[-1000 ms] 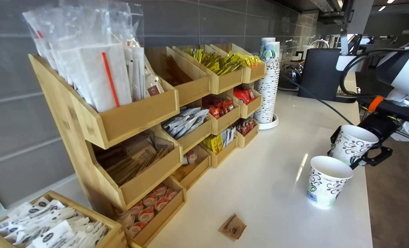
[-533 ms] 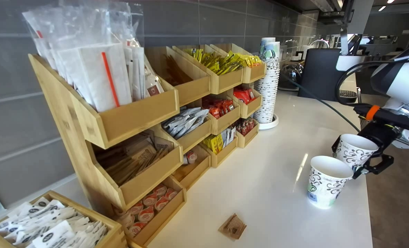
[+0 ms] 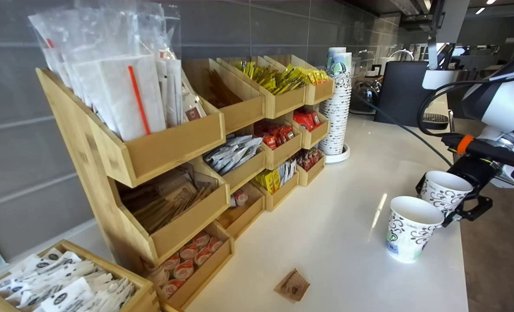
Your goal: Pick up the paper cup on the right and pour its contents into the paper cup on the left
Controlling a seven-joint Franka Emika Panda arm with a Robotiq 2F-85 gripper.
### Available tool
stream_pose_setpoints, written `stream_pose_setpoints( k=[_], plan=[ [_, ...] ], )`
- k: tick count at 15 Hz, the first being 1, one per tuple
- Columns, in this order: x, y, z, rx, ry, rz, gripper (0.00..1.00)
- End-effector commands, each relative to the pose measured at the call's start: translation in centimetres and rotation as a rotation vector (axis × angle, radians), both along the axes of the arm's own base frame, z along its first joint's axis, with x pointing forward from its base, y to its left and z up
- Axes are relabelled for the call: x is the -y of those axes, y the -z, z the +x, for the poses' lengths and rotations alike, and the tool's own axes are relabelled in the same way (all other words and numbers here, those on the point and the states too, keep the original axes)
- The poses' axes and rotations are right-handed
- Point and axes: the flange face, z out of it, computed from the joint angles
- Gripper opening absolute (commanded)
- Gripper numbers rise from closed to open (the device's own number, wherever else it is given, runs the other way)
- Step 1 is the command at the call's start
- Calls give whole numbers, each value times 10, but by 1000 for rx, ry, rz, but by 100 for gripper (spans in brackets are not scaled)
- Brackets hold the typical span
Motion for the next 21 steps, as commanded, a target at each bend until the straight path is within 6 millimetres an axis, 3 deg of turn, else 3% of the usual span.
stream_pose_setpoints(
  k=[1, 6, 7, 9, 15, 21],
  plan=[
    [-1, 7, 8, 1, 5, -14, 42],
    [-7, 13, 15, -7, -2, -10, 42],
    [-6, 13, 16, -5, 2, -8, 92],
    [-6, 14, 17, -7, -1, -15, 98],
    [9, 0, 23, 8, 1, -59, 100],
    [37, -29, 29, 25, 21, -165, 100]
  ],
)
